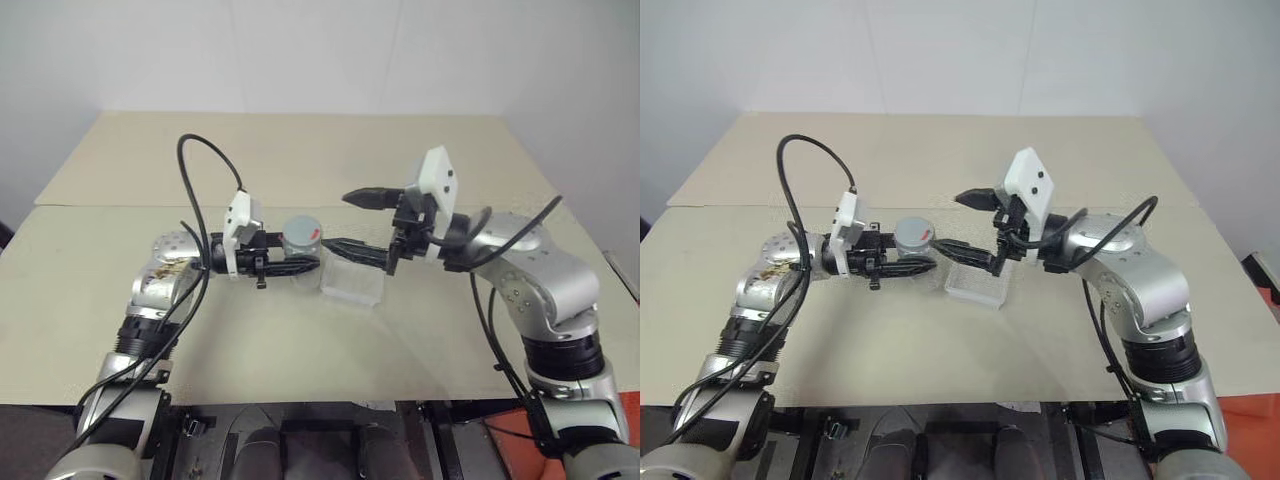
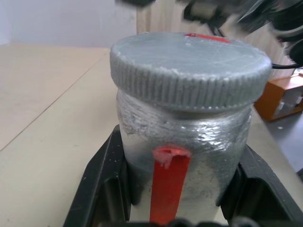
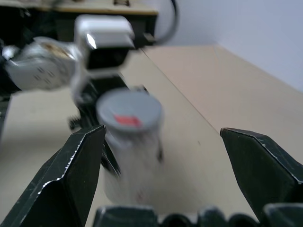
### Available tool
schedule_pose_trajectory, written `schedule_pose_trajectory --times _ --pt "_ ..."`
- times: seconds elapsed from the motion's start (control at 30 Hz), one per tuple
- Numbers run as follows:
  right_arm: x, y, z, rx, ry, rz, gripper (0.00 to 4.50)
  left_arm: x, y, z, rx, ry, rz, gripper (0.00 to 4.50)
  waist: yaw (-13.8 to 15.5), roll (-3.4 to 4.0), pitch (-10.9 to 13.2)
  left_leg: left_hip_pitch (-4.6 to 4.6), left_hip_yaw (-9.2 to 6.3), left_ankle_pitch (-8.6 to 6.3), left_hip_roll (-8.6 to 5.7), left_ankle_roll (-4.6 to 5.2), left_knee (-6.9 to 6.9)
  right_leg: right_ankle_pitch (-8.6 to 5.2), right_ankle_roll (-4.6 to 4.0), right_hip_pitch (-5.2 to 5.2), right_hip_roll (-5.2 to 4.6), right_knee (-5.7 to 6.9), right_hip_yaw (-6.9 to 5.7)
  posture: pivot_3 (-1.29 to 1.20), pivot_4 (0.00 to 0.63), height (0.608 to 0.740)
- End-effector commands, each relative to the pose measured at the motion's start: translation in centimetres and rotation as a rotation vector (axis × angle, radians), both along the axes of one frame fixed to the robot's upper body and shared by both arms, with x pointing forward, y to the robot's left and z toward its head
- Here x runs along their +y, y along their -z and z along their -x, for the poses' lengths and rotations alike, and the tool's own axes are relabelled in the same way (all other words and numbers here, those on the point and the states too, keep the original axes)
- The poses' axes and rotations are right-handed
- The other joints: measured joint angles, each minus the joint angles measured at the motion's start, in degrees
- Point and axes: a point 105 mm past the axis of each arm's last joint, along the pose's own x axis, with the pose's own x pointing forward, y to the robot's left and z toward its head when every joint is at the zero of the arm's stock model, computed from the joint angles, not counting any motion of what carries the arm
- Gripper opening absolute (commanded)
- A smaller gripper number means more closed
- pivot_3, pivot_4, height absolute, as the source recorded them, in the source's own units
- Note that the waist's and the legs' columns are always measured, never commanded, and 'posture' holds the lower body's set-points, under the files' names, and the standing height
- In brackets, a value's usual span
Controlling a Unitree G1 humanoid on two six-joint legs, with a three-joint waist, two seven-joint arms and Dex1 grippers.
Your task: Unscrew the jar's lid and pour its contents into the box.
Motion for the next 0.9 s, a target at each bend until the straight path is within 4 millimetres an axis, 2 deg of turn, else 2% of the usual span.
schedule_pose_trajectory --times 0.03,0.27,0.43,0.63,0.9 --pt "2.0 -1.1 0.2 -0.049 -0.018 -0.004 4.48 -0.5 -1.2 -0.3 -0.056 0.021 0.004 1.91 -0.2 0.00 0.0 0.00 0.02 0.00 0.00 0.00 0.00 0.00 0.00 -0.03 0.00 0.02 0.02 0.00 0.150 0.740" --pt "4.1 -0.7 -1.6 -0.055 0.033 0.016 4.48 -0.6 -1.4 -0.2 -0.060 0.035 0.002 1.91 -0.1 0.00 0.0 -0.04 0.00 0.00 -0.02 0.00 0.00 0.00 0.00 -0.02 -0.02 0.10 -0.01 0.00 0.150 0.740" --pt "4.4 -0.5 -2.7 -0.053 0.094 0.018 4.48 -0.3 -1.4 0.0 -0.060 0.036 0.000 1.91 -0.1 0.00 0.0 -0.04 0.00 0.00 -0.01 0.00 0.00 0.00 0.00 -0.03 -0.01 0.15 -0.02 0.00 0.150 0.740" --pt "3.2 -0.1 -3.1 -0.043 0.128 0.025 4.48 0.2 -1.4 0.2 -0.059 0.027 -0.003 1.91 -0.1 0.00 0.0 -0.04 -0.01 0.00 -0.01 0.00 0.00 0.00 0.00 -0.03 -0.01 0.15 -0.02 0.00 0.150 0.740" --pt "0.5 0.1 -3.2 -0.039 0.178 0.038 4.48 0.8 -1.5 0.3 -0.056 0.020 -0.006 1.91 -0.1 0.00 0.0 -0.04 -0.01 0.00 -0.01 0.00 0.00 0.00 0.00 -0.03 -0.01 0.12 -0.02 0.00 0.150 0.740"
